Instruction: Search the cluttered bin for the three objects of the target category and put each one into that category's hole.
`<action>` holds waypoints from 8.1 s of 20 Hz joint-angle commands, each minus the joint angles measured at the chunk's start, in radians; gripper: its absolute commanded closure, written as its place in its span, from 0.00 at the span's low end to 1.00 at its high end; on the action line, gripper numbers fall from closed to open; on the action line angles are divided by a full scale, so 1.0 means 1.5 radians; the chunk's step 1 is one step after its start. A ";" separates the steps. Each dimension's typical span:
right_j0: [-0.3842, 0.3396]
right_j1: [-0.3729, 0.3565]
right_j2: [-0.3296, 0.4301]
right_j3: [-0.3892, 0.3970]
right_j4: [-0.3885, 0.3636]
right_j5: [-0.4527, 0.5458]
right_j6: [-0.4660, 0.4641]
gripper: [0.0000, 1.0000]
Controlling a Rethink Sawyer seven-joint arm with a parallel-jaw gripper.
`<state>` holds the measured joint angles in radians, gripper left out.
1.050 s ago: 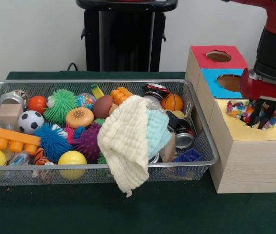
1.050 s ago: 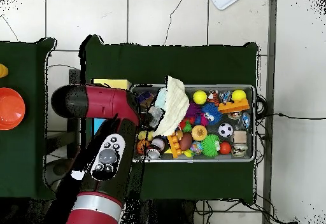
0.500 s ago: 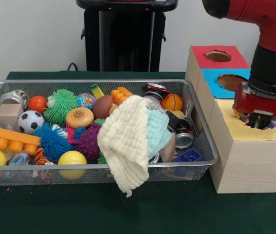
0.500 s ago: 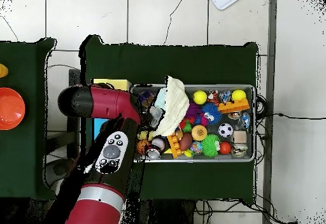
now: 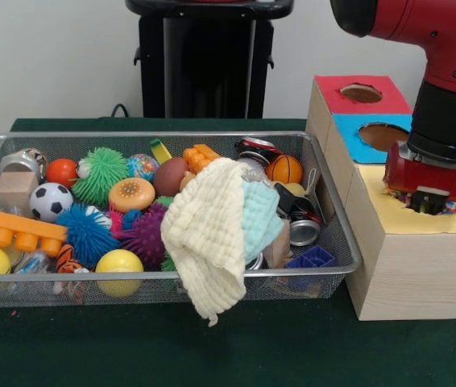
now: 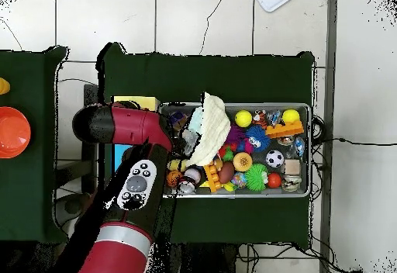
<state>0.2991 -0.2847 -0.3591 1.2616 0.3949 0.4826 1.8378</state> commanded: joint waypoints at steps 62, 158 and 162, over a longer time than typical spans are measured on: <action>-0.415 -0.349 0.238 0.370 -0.342 0.021 -0.135 0.00; -0.792 -0.179 0.481 0.491 -0.693 -0.249 0.052 0.00; -0.798 -0.181 0.490 0.497 -0.680 -0.245 0.049 0.00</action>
<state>-0.8838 -0.5984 0.2616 1.9703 -0.6809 0.0072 1.8353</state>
